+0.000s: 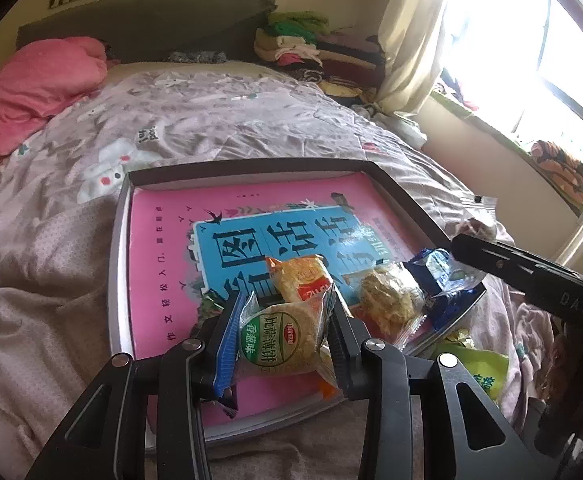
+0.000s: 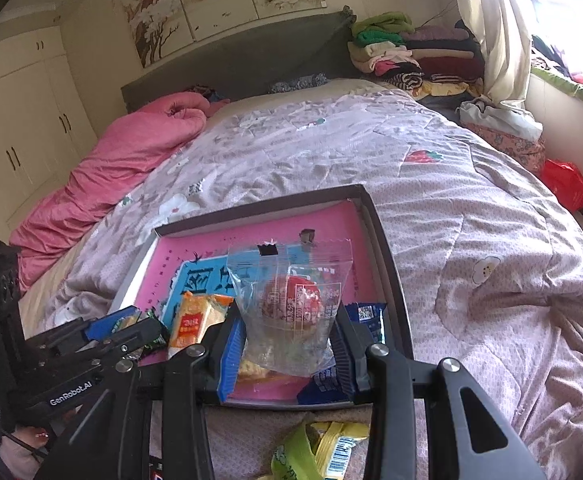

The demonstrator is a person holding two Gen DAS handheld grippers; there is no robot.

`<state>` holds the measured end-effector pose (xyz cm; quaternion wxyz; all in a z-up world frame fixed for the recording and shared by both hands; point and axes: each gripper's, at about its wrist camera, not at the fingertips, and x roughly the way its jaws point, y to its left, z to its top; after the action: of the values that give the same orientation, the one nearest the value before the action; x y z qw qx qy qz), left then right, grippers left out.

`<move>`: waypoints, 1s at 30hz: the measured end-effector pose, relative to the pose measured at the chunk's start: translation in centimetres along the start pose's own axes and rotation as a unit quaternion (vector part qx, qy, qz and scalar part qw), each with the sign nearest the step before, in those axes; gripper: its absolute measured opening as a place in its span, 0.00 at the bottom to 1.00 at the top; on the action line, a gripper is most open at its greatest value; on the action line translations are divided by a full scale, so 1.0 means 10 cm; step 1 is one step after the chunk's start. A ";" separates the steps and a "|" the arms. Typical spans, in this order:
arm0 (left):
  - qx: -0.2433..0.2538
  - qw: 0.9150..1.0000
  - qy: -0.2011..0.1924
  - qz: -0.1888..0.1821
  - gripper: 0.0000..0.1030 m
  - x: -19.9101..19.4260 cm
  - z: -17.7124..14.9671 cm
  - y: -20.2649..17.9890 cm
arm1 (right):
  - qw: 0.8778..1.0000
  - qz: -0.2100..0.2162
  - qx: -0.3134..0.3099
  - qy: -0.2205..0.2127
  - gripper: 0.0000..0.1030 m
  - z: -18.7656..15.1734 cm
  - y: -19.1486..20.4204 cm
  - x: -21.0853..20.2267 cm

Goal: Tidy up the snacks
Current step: 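Lower and open the right tool over the tray while the left tool releases the cookie packet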

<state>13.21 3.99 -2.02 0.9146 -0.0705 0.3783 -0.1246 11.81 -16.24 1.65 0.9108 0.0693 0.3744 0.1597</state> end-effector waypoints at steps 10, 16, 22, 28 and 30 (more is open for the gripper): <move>0.011 1.000 0.018 -0.003 0.40 0.11 -0.04 -0.05 | 1.000 -0.004 -0.021 0.021 0.39 -0.12 0.07 0.14; 0.012 1.000 0.019 -0.003 0.40 0.11 -0.05 -0.05 | 0.999 0.001 -0.025 0.026 0.39 -0.14 0.11 0.18; 0.015 1.000 0.019 0.001 0.40 0.14 -0.02 -0.04 | 0.999 0.009 -0.028 0.031 0.39 -0.16 0.15 0.24; 0.016 1.000 0.022 0.001 0.40 0.16 0.00 -0.03 | 0.999 0.012 -0.026 0.036 0.39 -0.17 0.17 0.32; 0.016 1.000 0.021 0.002 0.41 0.16 0.00 -0.04 | 0.999 0.013 -0.020 0.036 0.39 -0.17 0.15 0.34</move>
<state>14.26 3.18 -3.04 0.9075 -0.0524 0.3959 -0.1300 12.47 -13.62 -1.42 0.8955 0.0505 0.4031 0.1817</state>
